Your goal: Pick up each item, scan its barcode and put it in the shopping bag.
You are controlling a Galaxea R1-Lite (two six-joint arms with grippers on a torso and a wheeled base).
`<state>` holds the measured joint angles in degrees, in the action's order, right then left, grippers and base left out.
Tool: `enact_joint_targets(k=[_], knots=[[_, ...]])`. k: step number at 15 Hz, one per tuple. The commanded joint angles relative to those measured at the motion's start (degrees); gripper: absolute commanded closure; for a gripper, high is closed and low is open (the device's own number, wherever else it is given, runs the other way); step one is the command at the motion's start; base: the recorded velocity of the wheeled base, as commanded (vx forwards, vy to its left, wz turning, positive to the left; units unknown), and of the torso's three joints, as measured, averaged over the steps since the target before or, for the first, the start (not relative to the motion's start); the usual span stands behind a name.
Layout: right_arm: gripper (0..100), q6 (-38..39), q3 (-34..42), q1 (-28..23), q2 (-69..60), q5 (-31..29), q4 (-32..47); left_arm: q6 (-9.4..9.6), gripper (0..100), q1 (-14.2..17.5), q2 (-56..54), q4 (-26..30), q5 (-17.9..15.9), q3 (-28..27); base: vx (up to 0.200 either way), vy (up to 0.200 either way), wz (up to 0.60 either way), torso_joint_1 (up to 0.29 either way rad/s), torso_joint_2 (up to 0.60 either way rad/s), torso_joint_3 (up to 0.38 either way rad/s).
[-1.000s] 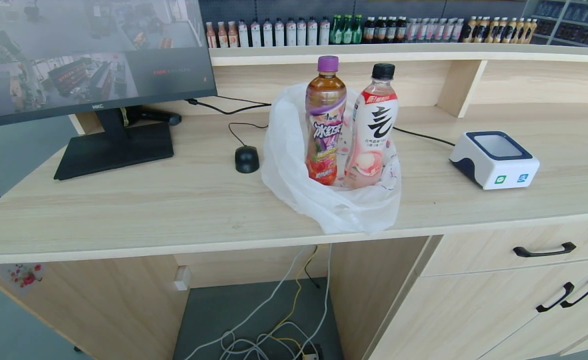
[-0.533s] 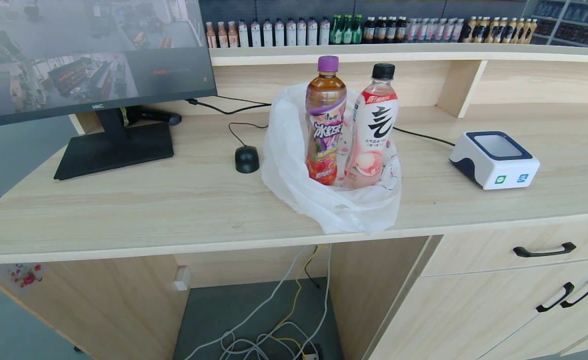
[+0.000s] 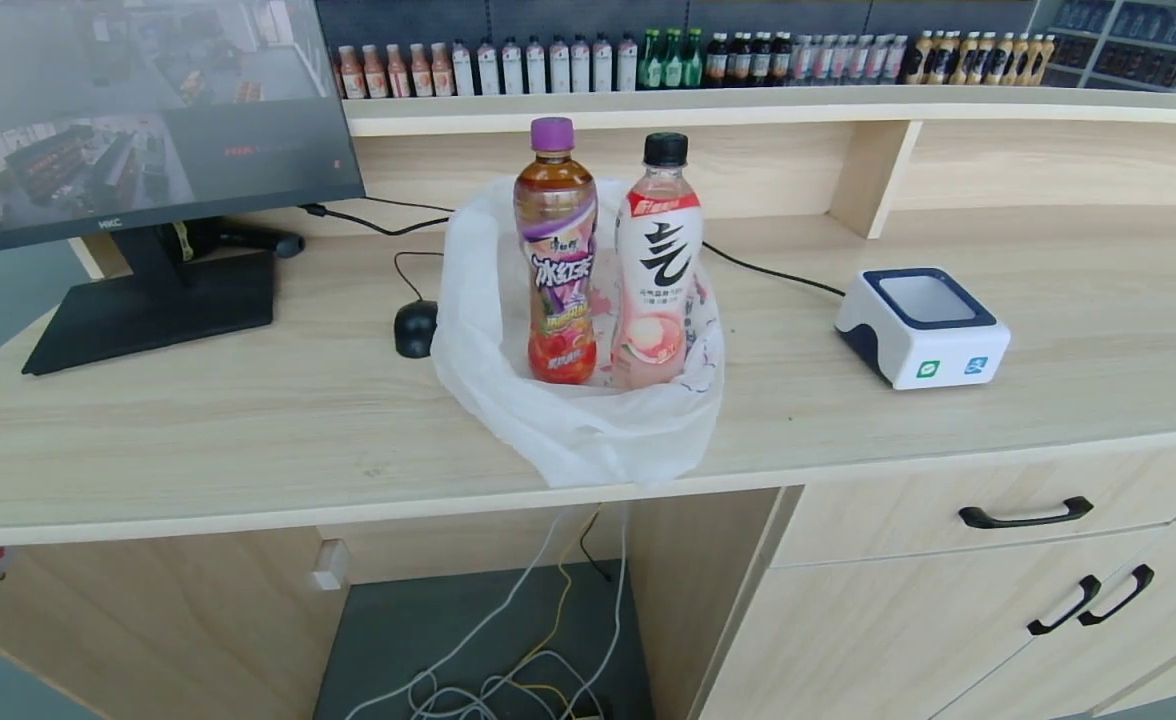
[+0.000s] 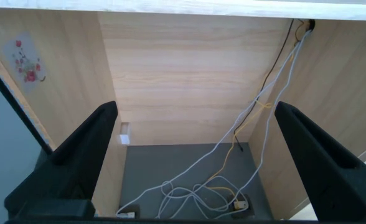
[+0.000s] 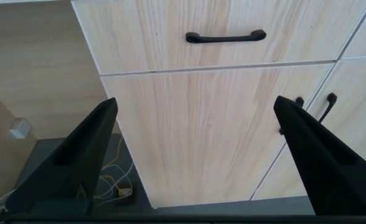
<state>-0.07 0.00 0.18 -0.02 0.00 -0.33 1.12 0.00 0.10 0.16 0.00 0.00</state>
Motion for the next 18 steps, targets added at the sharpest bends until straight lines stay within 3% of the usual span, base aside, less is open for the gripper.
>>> enact_joint_targets(k=[1, 18], knots=[[0, -0.01, 0.00, -0.01, 0.11, 0.00, -0.11, 0.02, 0, 0.00, -0.01, 0.02, 0.00, 0.00, 0.000, -0.200, 0.00, 0.002, 0.01, -0.002], [0, -0.19, 0.00, -0.01, 0.11, 0.00, -0.02, -0.15, 0, 0.00, -0.01, 0.02, 0.00, 0.00, 0.000, -0.200, 0.00, 0.001, 0.00, 0.003]])
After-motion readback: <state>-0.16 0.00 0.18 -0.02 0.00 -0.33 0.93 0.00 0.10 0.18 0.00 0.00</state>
